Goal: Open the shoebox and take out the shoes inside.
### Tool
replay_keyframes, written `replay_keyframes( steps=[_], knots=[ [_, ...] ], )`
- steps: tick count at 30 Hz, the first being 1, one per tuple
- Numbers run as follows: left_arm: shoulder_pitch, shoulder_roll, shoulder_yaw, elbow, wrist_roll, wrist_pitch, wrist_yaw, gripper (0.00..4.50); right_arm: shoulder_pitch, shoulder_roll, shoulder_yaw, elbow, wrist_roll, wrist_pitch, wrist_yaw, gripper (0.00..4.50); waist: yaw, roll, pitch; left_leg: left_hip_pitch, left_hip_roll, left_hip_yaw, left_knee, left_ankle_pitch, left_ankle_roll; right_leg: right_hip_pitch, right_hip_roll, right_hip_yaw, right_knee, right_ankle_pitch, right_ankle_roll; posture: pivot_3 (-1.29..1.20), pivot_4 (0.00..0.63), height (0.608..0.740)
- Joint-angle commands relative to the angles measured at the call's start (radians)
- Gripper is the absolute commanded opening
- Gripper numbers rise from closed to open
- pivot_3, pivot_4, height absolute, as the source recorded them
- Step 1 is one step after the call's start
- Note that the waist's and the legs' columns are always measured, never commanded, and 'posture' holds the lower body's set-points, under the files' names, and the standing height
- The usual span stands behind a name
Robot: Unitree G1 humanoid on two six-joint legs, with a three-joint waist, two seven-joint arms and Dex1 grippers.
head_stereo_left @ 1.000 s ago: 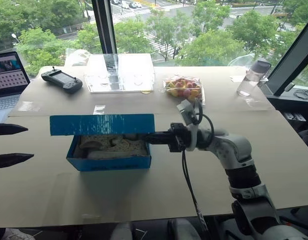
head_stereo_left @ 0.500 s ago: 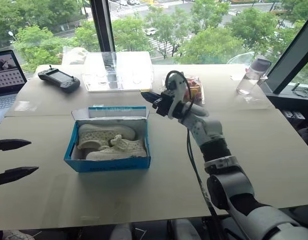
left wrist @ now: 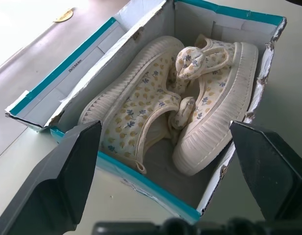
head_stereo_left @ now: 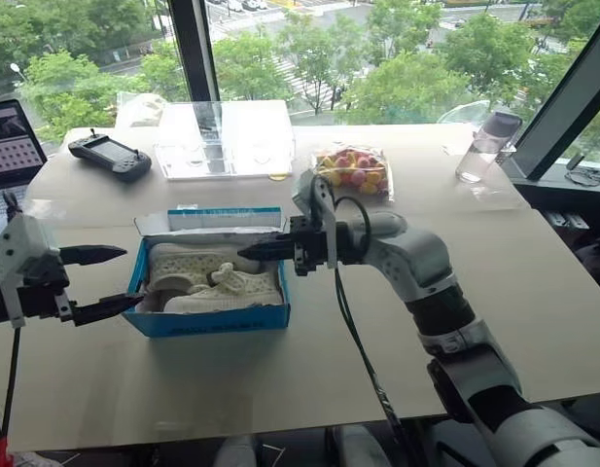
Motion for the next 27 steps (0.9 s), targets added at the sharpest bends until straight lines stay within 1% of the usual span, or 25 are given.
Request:
replay_keyframes(
  steps=[1,2,5,7,8,10,11,12,19,23,27],
  knots=[
    [-0.01,0.034,0.012,-0.042,-0.018,0.017,-0.012,4.5,-0.098,0.038,0.004,0.107,-0.054,0.031,-0.066,0.86,-0.002,0.0,0.0,0.0,0.0,0.0,0.0,0.0,0.0,0.0,0.0,0.0,0.0,0.0,0.0,0.0,0.15,0.74],
    [-0.016,0.038,0.005,-0.047,-0.021,0.023,-0.013,4.5,-0.118,0.045,0.014,0.139,-0.073,0.035,-0.075,1.11,0.0,0.0,0.0,0.0,0.0,0.001,0.0,0.0,0.0,0.0,0.0,0.0,0.0,0.0,0.0,0.0,0.15,0.74],
    [-0.044,0.049,-0.02,-0.06,-0.026,0.032,-0.008,4.5,-0.165,0.064,0.031,0.214,-0.118,0.051,-0.102,2.15,0.003,0.0,0.0,0.0,0.0,0.002,0.0,0.0,-0.001,0.0,0.0,0.0,0.0,0.0,0.0,0.0,0.15,0.74],
    [-0.073,0.061,-0.033,-0.068,-0.048,0.06,-0.004,4.5,-0.187,0.062,0.067,0.236,-0.159,0.071,-0.106,2.83,0.005,0.0,0.0,-0.001,-0.001,0.003,0.0,0.001,-0.002,0.0,0.0,-0.001,0.0,0.0,0.0,0.0,0.15,0.74],
    [-0.08,0.069,-0.028,-0.073,-0.064,0.078,-0.013,4.5,-0.192,0.062,0.069,0.231,-0.152,0.1,-0.095,3.21,0.005,0.0,0.0,-0.001,-0.001,0.003,0.0,0.002,-0.003,0.0,0.0,-0.001,0.0,0.0,0.0,0.0,0.15,0.74],
    [-0.078,0.082,-0.013,-0.077,-0.072,0.09,-0.034,4.5,-0.196,0.07,0.05,0.217,-0.12,0.164,-0.078,3.84,0.004,0.0,0.0,-0.003,-0.001,0.003,0.0,0.002,-0.003,-0.001,0.0,-0.001,0.0,0.0,0.0,0.0,0.15,0.74],
    [-0.077,0.086,-0.006,-0.074,-0.072,0.091,-0.04,4.5,-0.195,0.071,0.045,0.203,-0.106,0.189,-0.064,4.26,0.003,0.0,0.0,-0.003,-0.001,0.003,0.0,0.002,-0.004,-0.002,0.0,-0.001,0.0,0.0,0.0,0.0,0.15,0.74],
    [-0.075,0.089,0.0,-0.066,-0.068,0.088,-0.045,4.5,-0.193,0.075,0.04,0.191,-0.091,0.216,-0.054,4.47,0.003,0.0,0.0,-0.003,-0.001,0.003,0.0,0.002,-0.004,-0.002,0.0,-0.001,0.0,0.0,0.0,0.0,0.15,0.74],
    [-0.062,0.09,0.01,-0.027,-0.035,0.057,-0.062,4.5,-0.18,0.103,0.043,0.173,-0.063,0.289,-0.036,4.47,-0.001,0.0,0.0,-0.003,0.0,0.003,0.0,0.001,-0.002,-0.002,0.0,-0.001,0.001,0.0,0.0,0.0,0.15,0.74],
    [-0.022,0.084,0.007,-0.023,0.005,0.023,-0.079,4.5,-0.166,0.136,0.057,0.235,-0.08,0.266,-0.041,4.47,0.0,0.0,0.0,-0.003,-0.001,0.003,0.0,0.001,-0.002,-0.002,0.0,-0.001,0.0,0.0,0.0,0.0,0.15,0.74],
    [0.008,0.081,0.026,-0.023,0.009,0.017,-0.092,4.5,-0.158,0.156,0.076,0.3,-0.114,0.236,-0.051,4.47,0.001,0.0,0.0,-0.003,-0.001,0.004,0.0,0.002,-0.003,-0.002,0.0,-0.001,0.0,0.0,0.0,0.0,0.15,0.74]
  ],
)
